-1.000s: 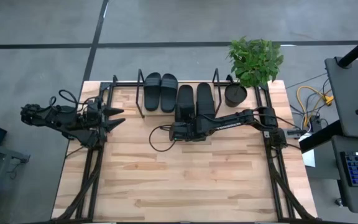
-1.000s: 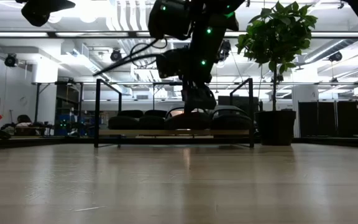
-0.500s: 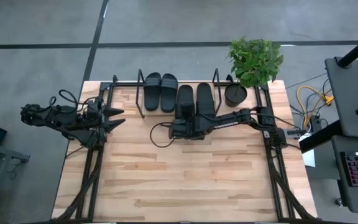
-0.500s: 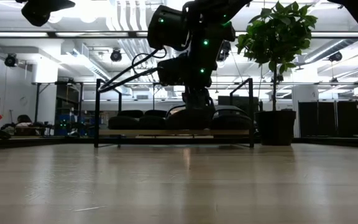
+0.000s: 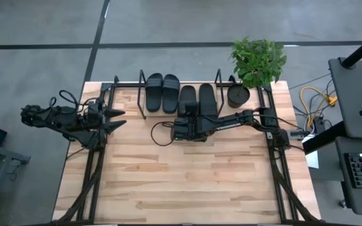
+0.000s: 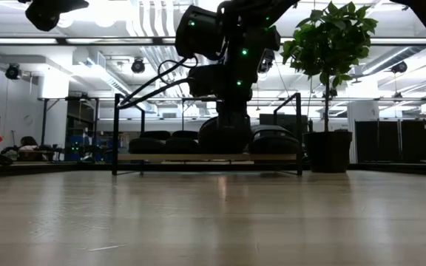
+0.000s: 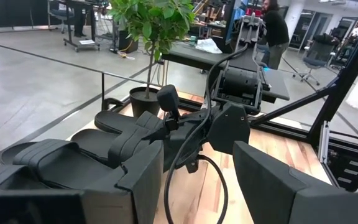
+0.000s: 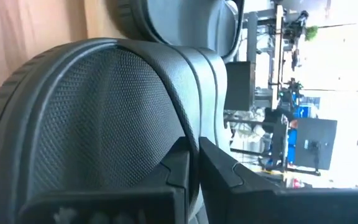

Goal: Pick and place slides into the shelf
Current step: Put the black slide on the shelf, then return to home position

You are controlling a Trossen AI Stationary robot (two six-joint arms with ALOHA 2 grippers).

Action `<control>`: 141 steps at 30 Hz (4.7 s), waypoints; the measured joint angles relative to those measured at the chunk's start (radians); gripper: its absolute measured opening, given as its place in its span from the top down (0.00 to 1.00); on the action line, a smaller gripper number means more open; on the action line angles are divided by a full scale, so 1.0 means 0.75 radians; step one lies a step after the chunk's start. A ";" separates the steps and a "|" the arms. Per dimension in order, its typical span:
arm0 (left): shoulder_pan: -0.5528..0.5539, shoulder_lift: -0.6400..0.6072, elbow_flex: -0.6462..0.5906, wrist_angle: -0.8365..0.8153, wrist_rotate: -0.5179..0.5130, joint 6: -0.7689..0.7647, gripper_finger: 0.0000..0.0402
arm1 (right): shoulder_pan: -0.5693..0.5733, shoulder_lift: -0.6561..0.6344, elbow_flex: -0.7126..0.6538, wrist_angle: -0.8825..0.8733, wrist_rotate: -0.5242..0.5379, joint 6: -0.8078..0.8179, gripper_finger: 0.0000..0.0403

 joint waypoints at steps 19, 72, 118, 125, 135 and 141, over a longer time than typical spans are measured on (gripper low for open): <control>0.000 -0.002 0.000 -0.001 0.028 0.013 0.55 | -0.039 -0.001 -0.001 0.054 -0.116 0.115 0.87; 0.000 -0.031 0.000 0.014 0.061 0.036 0.55 | 0.223 -0.899 -0.851 1.177 -1.037 0.145 0.74; 0.001 -0.030 0.001 0.054 0.050 0.259 0.55 | 0.576 -1.979 -1.429 1.162 -0.767 -0.045 0.98; 0.001 -0.030 0.001 0.053 0.028 0.285 0.55 | 0.472 -2.073 -1.507 1.132 -0.999 -0.079 0.98; 0.000 -0.031 0.001 0.051 0.015 0.322 0.55 | 0.120 -2.007 -1.523 1.163 -1.330 -0.117 0.98; 0.001 -0.030 0.000 0.048 -0.011 0.352 0.55 | 0.107 -2.181 -1.538 0.977 -1.189 -0.095 0.98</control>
